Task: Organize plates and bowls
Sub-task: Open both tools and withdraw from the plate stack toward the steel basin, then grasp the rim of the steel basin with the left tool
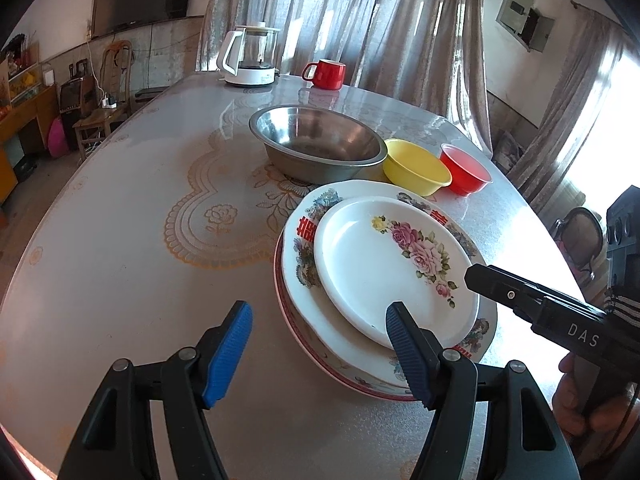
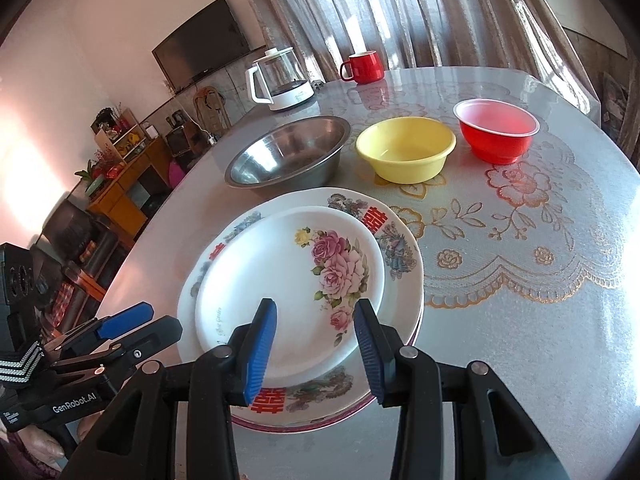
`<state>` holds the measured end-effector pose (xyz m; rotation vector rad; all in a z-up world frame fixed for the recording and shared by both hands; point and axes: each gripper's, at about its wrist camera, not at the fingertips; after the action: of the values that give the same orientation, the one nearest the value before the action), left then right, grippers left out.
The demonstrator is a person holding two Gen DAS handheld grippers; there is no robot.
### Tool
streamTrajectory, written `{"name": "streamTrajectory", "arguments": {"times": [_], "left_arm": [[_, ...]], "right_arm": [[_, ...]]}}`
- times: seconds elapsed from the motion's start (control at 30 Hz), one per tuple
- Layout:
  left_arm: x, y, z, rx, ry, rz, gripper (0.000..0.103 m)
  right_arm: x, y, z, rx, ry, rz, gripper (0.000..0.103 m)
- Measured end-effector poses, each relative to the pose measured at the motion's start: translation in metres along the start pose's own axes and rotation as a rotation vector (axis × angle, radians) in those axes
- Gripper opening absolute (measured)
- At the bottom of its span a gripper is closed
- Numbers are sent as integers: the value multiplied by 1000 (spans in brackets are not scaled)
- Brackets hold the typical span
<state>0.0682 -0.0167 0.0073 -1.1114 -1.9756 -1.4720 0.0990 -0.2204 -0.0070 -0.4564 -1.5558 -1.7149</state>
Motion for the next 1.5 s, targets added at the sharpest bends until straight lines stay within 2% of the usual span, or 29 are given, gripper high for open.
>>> {"name": "streamTrajectory", "arguments": {"times": [0.47,0.83,1.13,1.33,1.4,1.5], "left_arm": [[-8,17,23,65,21,12,70],[-19,52,41,120,33,-5,70],[-33,89,38,96,35,-46,68],[-57,118,41,121,19,-26,58],[-68,127,43,137,15,-11,52],[-83,139,43,159,3,15,49]], "right_arm": [[-12,17,-5,-35,94,3,41],[-32,58,-9,-48,140,-10,41],[-60,97,-13,-40,123,-2,41],[-86,114,-23,-94,125,27,41],[-93,117,-23,-96,123,32,41],[-106,118,-26,-125,115,65,41]]}}
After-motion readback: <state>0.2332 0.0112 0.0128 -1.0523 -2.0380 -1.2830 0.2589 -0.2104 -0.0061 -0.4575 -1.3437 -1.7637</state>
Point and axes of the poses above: each gripper's, at about its wrist camera, not at the fingertips, and x roughly against the way its jaws point, z to its left, y to its top, and after that the axes turned 11 degrees about x, right-handed
